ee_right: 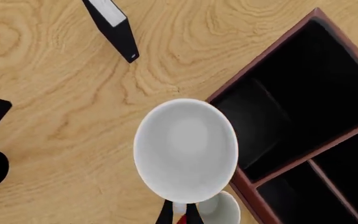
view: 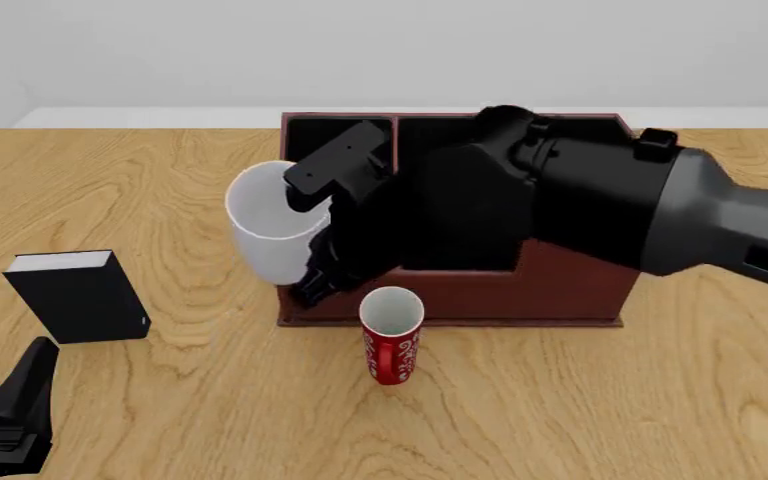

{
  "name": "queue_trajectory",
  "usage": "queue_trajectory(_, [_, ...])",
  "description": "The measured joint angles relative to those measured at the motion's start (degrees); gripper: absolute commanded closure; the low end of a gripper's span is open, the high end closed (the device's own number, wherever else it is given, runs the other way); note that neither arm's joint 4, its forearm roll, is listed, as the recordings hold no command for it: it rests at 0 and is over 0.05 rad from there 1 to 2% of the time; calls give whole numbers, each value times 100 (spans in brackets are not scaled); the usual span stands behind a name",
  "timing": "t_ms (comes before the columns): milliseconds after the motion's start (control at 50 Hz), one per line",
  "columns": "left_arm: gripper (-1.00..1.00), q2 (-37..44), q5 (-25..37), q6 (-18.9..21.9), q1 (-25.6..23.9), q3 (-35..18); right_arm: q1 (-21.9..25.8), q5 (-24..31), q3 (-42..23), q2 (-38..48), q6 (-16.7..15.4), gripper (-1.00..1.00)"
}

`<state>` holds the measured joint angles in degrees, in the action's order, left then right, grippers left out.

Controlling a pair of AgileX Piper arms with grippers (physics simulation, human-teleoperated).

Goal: Pick up the white mug and place it to the right of the caddy.

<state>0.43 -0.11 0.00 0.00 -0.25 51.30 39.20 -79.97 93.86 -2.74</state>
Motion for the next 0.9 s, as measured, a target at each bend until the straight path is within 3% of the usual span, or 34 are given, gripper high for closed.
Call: queue_trajectory(900, [-100,0,0,0,0,0,-887,127,1092,-1896,-641,100])
